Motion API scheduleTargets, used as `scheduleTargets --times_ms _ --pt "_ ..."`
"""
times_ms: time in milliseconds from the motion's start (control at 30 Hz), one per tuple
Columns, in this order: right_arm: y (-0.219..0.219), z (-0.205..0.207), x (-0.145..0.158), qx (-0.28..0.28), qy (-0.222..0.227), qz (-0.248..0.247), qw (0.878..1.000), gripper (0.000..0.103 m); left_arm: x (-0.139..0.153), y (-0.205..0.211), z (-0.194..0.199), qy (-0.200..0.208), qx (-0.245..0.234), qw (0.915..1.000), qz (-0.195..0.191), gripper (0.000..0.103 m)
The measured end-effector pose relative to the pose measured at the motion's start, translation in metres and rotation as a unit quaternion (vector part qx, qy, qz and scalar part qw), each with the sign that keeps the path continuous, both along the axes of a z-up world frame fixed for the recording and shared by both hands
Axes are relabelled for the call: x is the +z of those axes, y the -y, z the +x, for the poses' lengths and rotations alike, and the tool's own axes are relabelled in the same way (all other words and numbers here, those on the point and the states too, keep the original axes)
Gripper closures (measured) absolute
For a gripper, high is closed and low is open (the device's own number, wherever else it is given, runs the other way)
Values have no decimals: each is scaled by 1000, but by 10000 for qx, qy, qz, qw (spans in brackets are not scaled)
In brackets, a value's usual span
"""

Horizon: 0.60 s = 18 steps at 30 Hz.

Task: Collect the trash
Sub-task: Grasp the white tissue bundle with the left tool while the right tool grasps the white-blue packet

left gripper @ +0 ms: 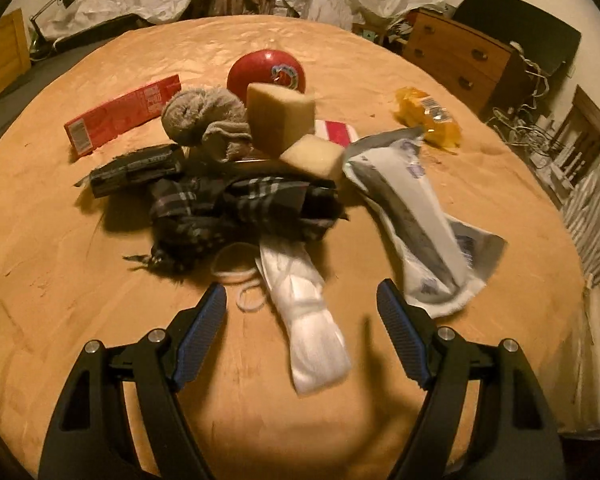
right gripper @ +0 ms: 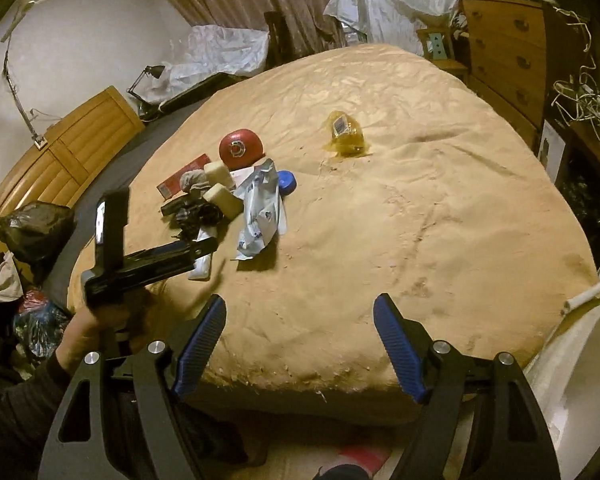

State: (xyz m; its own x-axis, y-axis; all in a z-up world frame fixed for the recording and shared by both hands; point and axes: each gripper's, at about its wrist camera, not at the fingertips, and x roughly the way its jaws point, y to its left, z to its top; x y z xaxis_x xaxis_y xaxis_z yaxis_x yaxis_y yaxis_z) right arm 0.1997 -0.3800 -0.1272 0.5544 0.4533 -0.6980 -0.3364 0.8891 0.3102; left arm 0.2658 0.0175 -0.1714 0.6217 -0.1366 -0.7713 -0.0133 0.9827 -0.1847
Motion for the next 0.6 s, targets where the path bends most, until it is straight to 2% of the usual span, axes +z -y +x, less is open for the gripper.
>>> scheduleTargets --times_ms 67,233,333,500,600 --pt "-3 4 -2 35 -28 16 10000 26 -7 -3 5 -98 53 9999 2 46" --pt "-25 18 -6 257 -22 17 9997 26 -10 -14 0 -32 16 10000 63 69" --pt "-49 32 -8 465 -31 13 9989 33 -9 -23 -10 -26 -50 10000 33 72" --pt "-95 65 -14 770 -87 -117 9969 37 -10 -36 -33 -32 -125 9999 68 72" --pt "-122 92 -18 779 -93 -384 9962 37 -12 -44 -38 -39 -111 9999 113 72"
